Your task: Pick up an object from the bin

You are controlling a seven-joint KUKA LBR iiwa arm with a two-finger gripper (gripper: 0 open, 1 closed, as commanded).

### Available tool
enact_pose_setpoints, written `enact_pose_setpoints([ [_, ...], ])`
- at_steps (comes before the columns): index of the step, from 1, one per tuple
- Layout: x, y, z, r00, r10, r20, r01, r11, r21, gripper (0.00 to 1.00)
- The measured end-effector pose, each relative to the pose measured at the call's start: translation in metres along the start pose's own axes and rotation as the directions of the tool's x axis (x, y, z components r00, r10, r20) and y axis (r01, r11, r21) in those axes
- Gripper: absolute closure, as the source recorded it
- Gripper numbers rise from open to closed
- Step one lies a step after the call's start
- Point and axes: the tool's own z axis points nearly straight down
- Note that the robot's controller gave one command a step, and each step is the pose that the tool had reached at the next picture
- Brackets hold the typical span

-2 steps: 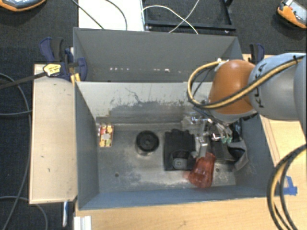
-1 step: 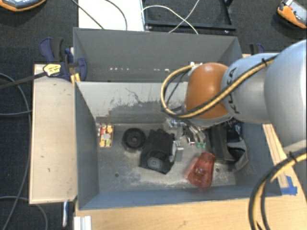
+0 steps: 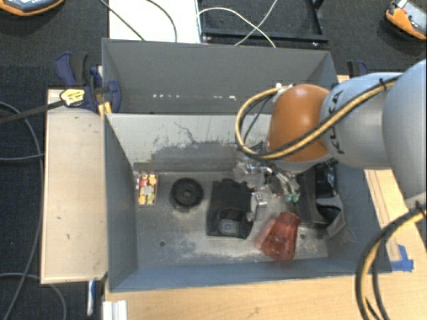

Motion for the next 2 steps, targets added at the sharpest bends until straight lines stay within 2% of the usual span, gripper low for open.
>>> enact_pose_setpoints([
  [1, -0.0095, 0.0586, -0.0002, 0.984, 0.177, -0.008, -0.177, 0.984, -0.005, 1.00],
  [2, -0.0095, 0.0585, -0.0002, 0.984, 0.177, -0.008, -0.177, 0.984, -0.005, 1.00],
])
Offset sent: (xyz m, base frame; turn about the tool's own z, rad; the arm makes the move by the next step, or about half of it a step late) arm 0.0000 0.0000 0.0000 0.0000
